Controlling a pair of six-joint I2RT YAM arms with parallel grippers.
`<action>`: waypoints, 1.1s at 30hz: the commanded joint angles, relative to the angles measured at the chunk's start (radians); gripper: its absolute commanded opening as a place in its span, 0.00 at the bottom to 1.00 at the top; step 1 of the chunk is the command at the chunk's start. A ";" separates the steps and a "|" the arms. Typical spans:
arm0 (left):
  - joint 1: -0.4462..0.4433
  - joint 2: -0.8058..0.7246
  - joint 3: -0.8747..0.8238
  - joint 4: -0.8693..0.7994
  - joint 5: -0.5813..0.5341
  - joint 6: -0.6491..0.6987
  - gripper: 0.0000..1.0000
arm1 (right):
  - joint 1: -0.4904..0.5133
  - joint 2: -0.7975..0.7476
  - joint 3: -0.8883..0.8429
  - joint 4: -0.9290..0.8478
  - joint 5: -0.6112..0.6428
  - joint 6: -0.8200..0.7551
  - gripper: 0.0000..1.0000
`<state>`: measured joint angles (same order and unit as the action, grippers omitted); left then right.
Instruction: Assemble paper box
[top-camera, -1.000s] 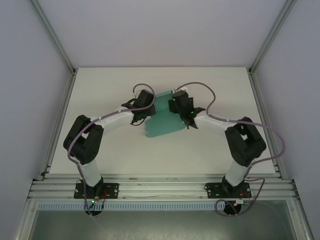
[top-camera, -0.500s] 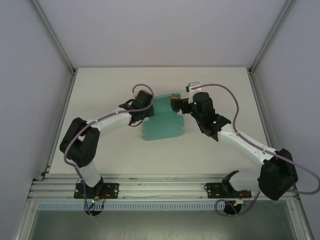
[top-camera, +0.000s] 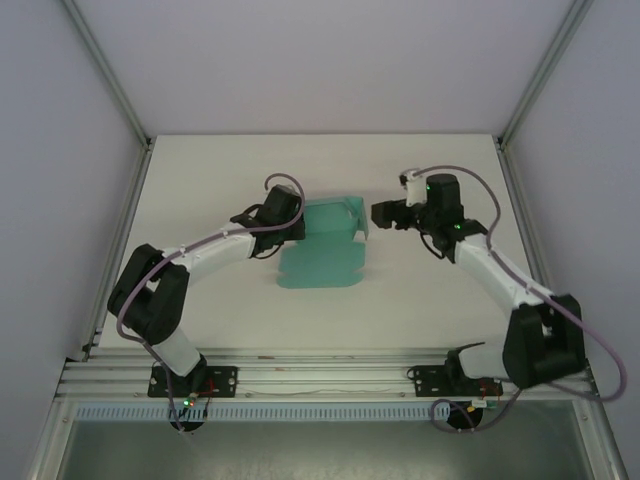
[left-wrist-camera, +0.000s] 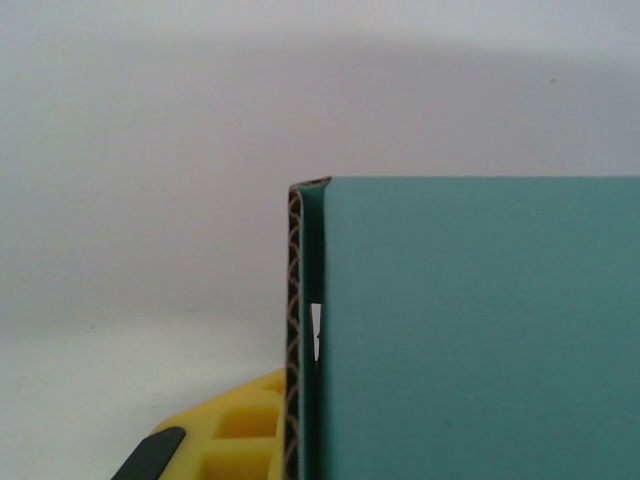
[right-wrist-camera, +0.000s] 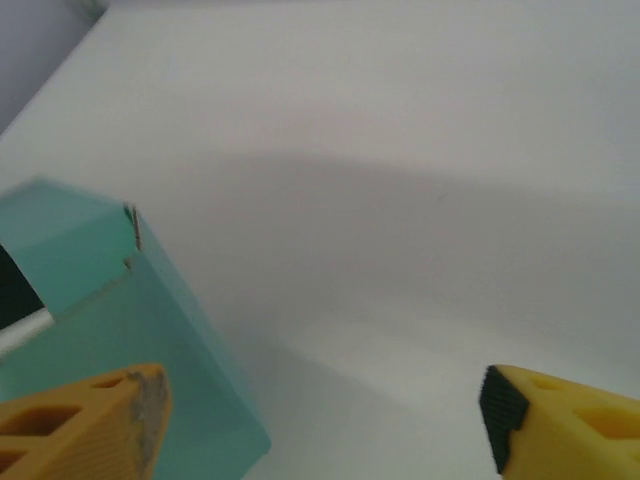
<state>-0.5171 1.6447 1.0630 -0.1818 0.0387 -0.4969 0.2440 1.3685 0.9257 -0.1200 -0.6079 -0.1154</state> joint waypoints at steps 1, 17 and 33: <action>0.000 -0.040 -0.012 0.060 0.027 0.027 0.00 | -0.002 0.065 0.073 -0.116 -0.242 -0.136 0.76; 0.000 0.006 0.029 0.040 0.024 0.011 0.00 | 0.114 0.167 0.115 -0.022 -0.156 -0.105 0.64; -0.005 0.020 0.040 0.022 0.038 -0.008 0.00 | 0.266 0.243 0.170 0.150 0.475 0.109 0.46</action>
<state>-0.5114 1.6516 1.0710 -0.1448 0.0628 -0.5079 0.4877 1.5997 1.0477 -0.0269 -0.3500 -0.0490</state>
